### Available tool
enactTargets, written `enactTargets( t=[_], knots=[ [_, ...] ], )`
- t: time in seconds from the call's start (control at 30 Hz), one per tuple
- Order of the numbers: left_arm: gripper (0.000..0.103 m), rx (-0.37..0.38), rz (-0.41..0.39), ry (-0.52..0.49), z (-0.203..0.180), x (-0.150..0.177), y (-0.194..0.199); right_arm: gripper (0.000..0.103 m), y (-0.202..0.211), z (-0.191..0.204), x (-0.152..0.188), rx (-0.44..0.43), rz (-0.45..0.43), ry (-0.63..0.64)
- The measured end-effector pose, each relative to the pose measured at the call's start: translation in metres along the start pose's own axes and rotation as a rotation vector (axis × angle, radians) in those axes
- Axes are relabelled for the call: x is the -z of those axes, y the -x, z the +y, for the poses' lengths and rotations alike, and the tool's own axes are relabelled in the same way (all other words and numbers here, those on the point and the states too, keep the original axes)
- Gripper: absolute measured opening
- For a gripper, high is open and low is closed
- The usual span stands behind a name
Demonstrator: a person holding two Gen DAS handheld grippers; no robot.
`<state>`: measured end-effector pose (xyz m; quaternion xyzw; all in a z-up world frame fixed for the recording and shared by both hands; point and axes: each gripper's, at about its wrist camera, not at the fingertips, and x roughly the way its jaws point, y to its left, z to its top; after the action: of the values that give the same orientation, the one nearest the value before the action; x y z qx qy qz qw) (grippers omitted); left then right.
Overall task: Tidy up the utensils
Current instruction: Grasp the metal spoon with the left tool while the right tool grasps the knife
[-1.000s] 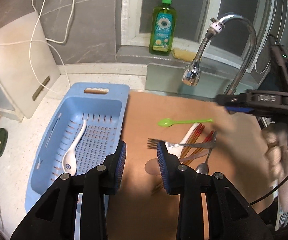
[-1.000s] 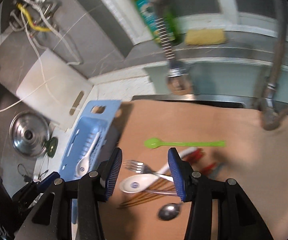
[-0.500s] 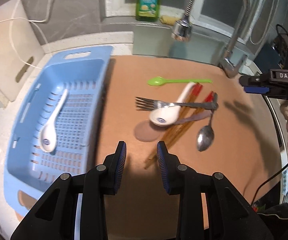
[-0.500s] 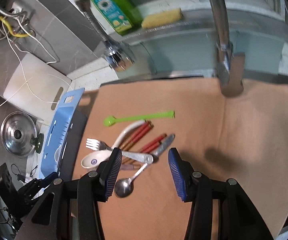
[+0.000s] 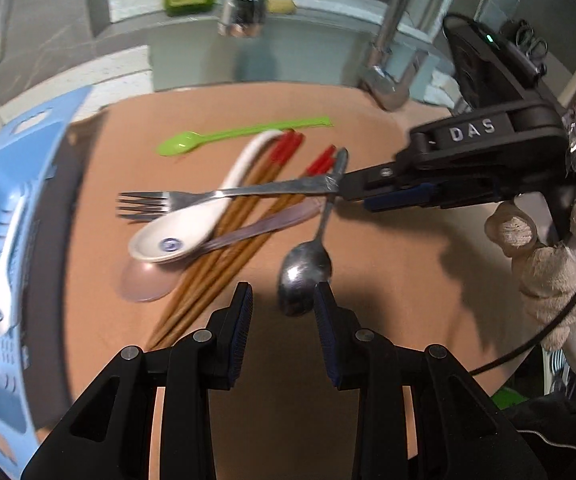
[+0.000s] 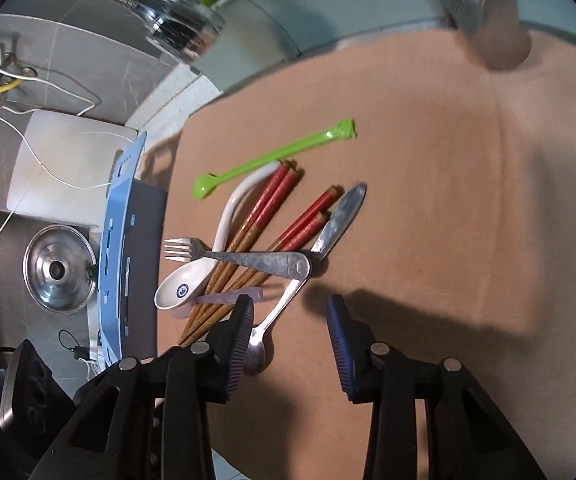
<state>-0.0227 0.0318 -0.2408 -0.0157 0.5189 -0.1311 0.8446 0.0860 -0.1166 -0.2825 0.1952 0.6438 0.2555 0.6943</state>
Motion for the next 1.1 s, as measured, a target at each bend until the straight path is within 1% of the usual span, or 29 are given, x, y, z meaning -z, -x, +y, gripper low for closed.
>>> enactTargets(
  t=[0.03, 0.1, 0.23, 0.27, 0.3, 0.47, 0.63, 0.73, 0.8, 0.83, 0.9, 1.03, 1.1],
  knots=[
    [0.033, 0.001, 0.008, -0.006, -0.001, -0.001, -0.003, 0.034, -0.003, -0.001, -0.001, -0.001, 0.007, -0.006],
    [0.043, 0.007, 0.017, -0.020, -0.003, -0.003, -0.008, 0.034, -0.007, -0.002, -0.002, -0.001, 0.016, -0.014],
    [0.048, 0.008, 0.032, -0.038, -0.004, -0.005, -0.016, 0.034, -0.010, 0.000, -0.006, 0.010, 0.013, -0.011],
    [0.051, 0.004, 0.039, -0.042, -0.004, -0.006, -0.019, 0.034, -0.010, 0.001, -0.008, 0.014, 0.012, -0.006],
    [0.052, 0.004, 0.044, -0.045, -0.004, -0.006, -0.022, 0.034, -0.010, 0.002, -0.009, 0.017, 0.011, -0.002],
    [0.052, 0.008, 0.056, -0.056, -0.006, -0.004, -0.029, 0.034, -0.012, 0.005, -0.011, 0.029, 0.011, 0.015],
    [0.052, -0.003, 0.039, -0.081, -0.012, -0.004, -0.031, 0.031, -0.013, 0.003, -0.015, 0.024, 0.005, 0.011],
    [0.051, -0.018, 0.023, -0.104, -0.017, 0.000, -0.031, 0.030, -0.011, 0.004, -0.012, 0.037, 0.008, 0.044],
    [0.044, -0.026, 0.010, -0.111, -0.017, 0.001, -0.032, 0.029, -0.011, 0.003, -0.009, 0.042, 0.011, 0.061],
    [0.043, -0.030, 0.005, -0.112, -0.017, 0.002, -0.031, 0.028, -0.011, 0.003, -0.008, 0.044, 0.011, 0.064],
    [0.035, -0.022, 0.000, -0.103, -0.017, 0.004, -0.030, 0.028, -0.011, 0.003, -0.009, 0.048, 0.012, 0.061],
    [0.034, -0.001, -0.002, -0.099, -0.021, 0.007, -0.027, 0.028, -0.015, 0.008, -0.012, 0.065, 0.018, 0.061],
    [0.033, 0.025, 0.001, -0.096, -0.023, 0.009, -0.026, 0.028, -0.016, 0.011, -0.012, 0.073, 0.016, 0.063]
  ],
)
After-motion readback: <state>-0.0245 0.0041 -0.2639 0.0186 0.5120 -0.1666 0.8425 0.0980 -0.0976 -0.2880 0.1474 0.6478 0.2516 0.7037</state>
